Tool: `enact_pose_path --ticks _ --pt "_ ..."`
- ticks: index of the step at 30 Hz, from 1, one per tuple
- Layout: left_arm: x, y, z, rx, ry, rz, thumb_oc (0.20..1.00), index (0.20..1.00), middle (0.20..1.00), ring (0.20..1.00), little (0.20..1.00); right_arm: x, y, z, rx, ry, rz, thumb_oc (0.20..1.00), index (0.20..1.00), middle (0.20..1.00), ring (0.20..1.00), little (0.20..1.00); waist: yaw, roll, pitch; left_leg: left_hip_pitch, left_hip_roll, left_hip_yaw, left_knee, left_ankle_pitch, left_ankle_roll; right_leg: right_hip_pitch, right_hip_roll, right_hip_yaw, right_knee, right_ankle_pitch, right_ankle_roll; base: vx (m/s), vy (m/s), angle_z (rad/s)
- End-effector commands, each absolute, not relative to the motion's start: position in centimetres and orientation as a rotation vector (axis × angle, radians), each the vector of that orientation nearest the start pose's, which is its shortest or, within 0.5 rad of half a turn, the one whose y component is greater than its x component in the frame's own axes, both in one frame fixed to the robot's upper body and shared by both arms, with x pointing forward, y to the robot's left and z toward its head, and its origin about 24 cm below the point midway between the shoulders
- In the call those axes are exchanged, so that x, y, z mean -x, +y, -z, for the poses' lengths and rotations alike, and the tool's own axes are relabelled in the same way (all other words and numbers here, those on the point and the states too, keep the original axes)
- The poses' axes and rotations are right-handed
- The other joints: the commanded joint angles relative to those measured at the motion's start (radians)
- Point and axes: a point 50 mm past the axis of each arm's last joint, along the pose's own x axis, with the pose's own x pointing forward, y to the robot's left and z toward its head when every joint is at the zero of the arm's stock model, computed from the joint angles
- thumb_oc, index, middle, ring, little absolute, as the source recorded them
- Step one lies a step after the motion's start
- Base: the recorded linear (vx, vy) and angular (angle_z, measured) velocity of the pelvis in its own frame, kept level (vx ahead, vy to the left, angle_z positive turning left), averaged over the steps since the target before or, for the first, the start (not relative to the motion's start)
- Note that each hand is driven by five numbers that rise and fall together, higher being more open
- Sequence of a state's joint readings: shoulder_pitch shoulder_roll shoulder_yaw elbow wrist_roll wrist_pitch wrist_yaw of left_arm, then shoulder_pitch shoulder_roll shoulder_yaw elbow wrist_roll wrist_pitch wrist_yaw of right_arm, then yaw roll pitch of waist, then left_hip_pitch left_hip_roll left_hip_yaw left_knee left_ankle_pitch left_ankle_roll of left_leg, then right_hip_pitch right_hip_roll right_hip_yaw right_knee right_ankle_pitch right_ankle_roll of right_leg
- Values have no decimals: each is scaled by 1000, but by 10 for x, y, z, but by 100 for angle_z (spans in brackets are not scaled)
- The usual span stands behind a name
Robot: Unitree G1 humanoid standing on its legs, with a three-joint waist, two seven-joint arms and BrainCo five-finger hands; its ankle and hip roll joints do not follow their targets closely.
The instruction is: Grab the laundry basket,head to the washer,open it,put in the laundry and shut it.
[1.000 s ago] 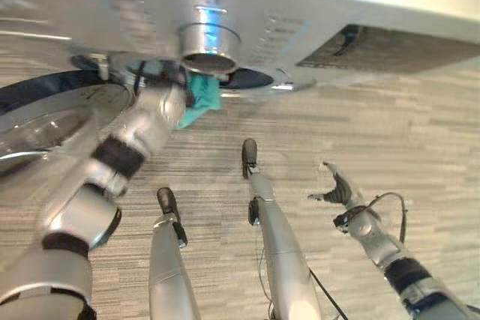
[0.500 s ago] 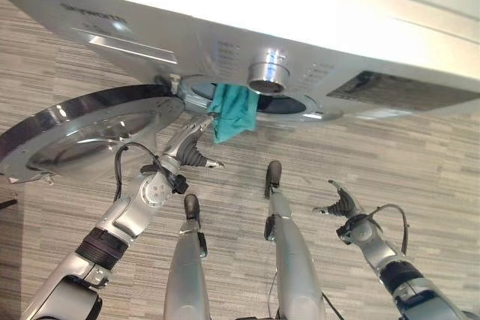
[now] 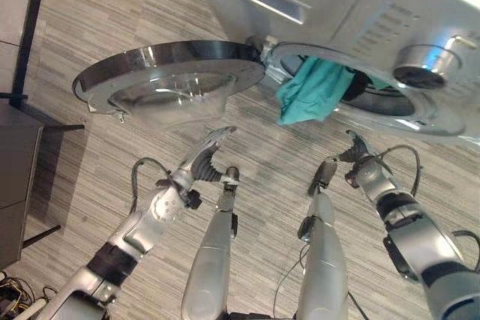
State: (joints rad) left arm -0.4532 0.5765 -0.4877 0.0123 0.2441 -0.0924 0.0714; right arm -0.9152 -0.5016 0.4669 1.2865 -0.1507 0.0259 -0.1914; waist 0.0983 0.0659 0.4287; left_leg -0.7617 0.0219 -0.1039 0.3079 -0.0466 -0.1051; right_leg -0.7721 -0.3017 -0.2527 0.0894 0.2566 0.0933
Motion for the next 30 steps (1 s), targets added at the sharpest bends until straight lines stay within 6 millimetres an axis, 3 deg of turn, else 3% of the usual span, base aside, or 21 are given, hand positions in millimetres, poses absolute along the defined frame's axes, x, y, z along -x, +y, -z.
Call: enact_pose_path --ticks 1,3,5,7,10,13,20,24,29,30 --pt "-285 108 -152 -776 -594 442 1000 1000 1000 1000 1000 -358 -300 -65 1077 496 240 1000 1000 1000 1000 1000 15 15 -49 -67 18 29 90 -104 19 -87 -51 86 127 -203 74 -45 -3 7" --pt "-283 106 -155 -764 -606 452 1000 1000 1000 1000 1000 -357 -306 -67 1083 510 253 1000 1000 1000 1000 1000 20 20 -51 -85 18 26 107 -111 20 -104 -56 87 145 -211 74 -57 14 6" --pt "-279 104 -159 -746 -625 477 1000 1000 1000 1000 1000 -347 -328 -70 1125 600 292 1000 1000 1000 1000 1000 45 35 -52 -139 12 17 163 -126 26 -154 -67 91 207 -234 71 -54 36 8" --pt "-279 103 -159 -745 -626 477 1000 1000 1000 1000 1000 -347 -328 -70 1125 600 293 1000 1000 1000 1000 1000 46 35 -56 -146 12 17 168 -129 26 -162 -67 93 213 -237 72 -15 22 5" --pt "-272 99 -158 -604 -603 525 1000 1000 1000 1000 1000 -321 -367 -71 1143 738 371 1000 1000 1000 1000 1000 73 61 -57 -228 -2 9 252 -154 41 -245 -84 104 305 -267 73 -29 56 6" --pt "-270 100 -157 -563 -594 522 1000 1000 1000 1000 1000 -316 -381 -80 1099 729 430 1000 1000 1000 1000 1000 77 73 -61 -275 -8 6 284 -159 45 -298 -88 117 344 -277 77 -11 29 7" --pt "-269 98 -158 -524 -608 503 1000 1000 1000 1000 1000 -315 -392 -95 1039 666 518 1000 1000 1000 1000 1000 97 96 -69 -348 -23 2 326 -167 57 -371 -99 119 400 -293 82 1 44 6" --pt "-267 98 -161 -479 -612 511 1000 1000 1000 1000 1000 -321 -402 -133 960 556 638 1000 1000 1000 1000 1000 114 107 -73 -391 -38 -10 351 -168 58 -417 -105 130 451 -315 84 -2 14 11" --pt "-269 101 -158 -479 -596 490 1000 1000 1000 1000 1000 -334 -397 -162 930 469 676 1000 1000 1000 1000 1000 124 105 -80 -446 -49 -13 378 -170 58 -475 -108 140 493 -332 81 0 11 11" --pt "-269 100 -158 -477 -598 483 1000 1000 1000 1000 1000 -340 -393 -175 899 421 697 1000 1000 1000 1000 1000 128 104 -81 -466 -58 -17 384 -168 59 -498 -106 143 509 -338 79 -4 -5 7"
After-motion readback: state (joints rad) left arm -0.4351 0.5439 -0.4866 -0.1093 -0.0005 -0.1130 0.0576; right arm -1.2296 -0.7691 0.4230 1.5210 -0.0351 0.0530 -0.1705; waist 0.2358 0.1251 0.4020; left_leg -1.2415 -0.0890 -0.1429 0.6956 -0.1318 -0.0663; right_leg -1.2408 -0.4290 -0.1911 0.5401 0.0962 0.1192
